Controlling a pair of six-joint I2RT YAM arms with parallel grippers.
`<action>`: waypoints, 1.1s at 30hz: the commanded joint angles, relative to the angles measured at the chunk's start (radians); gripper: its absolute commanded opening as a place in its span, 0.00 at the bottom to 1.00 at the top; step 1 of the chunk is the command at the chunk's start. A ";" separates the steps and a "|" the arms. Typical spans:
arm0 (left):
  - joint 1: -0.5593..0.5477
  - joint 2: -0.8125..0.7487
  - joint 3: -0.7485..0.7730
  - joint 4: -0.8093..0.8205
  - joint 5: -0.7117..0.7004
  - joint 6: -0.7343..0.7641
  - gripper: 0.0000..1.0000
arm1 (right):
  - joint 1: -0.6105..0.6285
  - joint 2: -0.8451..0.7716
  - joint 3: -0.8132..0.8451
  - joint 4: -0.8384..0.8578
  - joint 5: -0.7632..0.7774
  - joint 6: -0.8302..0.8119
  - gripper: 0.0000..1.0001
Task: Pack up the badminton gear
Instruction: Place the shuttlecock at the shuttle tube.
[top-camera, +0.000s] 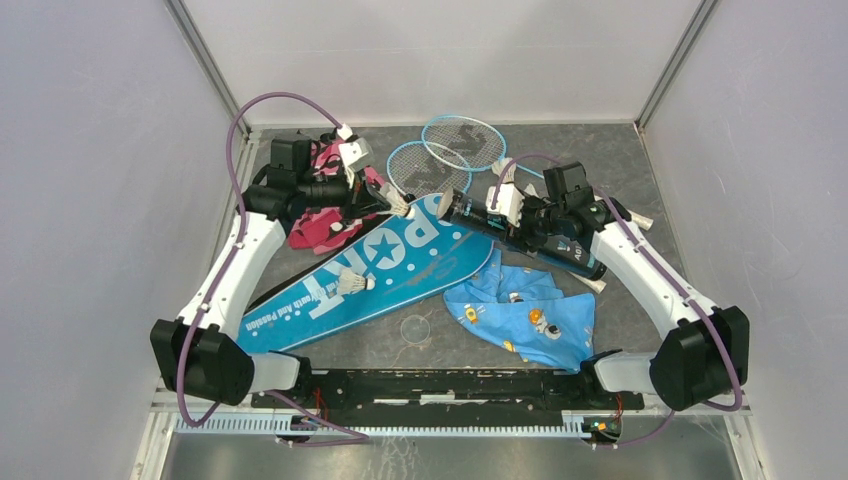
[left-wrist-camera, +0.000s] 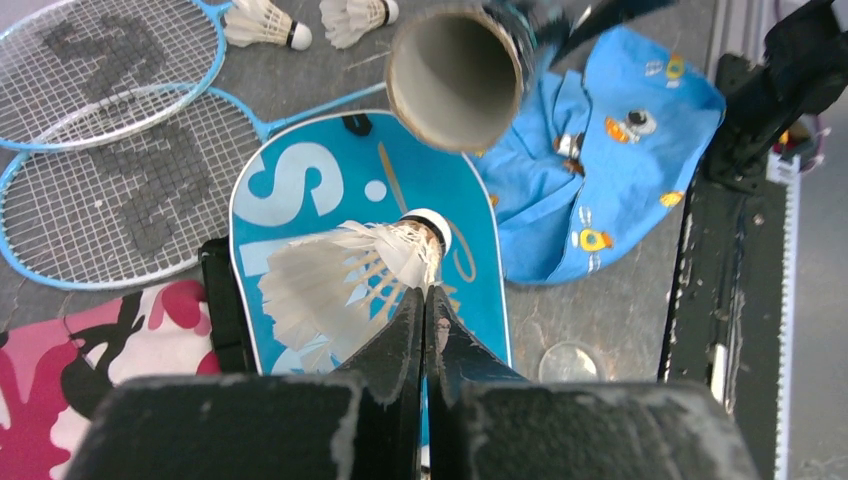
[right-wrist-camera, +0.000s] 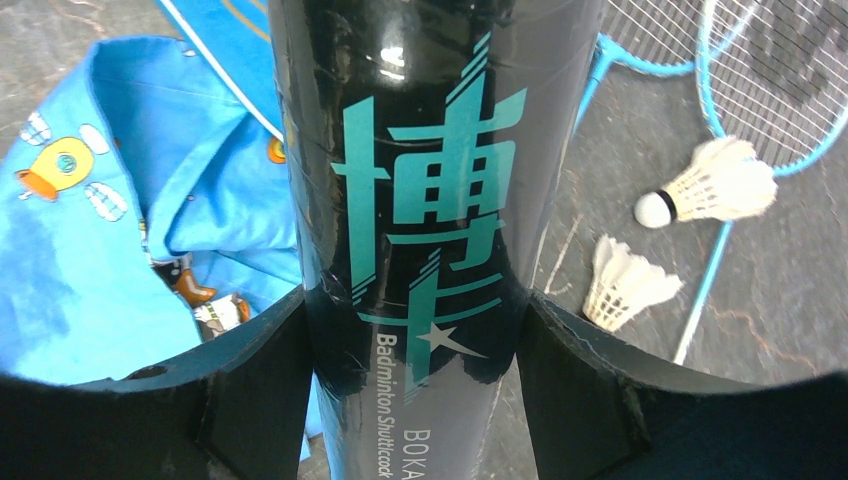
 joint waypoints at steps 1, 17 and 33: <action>-0.017 -0.033 0.024 0.159 0.079 -0.189 0.02 | 0.017 0.008 0.038 -0.019 -0.103 -0.054 0.06; -0.151 -0.054 -0.074 0.270 0.000 -0.218 0.02 | 0.042 0.028 0.039 -0.015 -0.172 -0.042 0.05; -0.230 -0.038 -0.177 0.410 0.089 -0.283 0.10 | 0.042 0.031 0.028 0.058 -0.233 0.060 0.05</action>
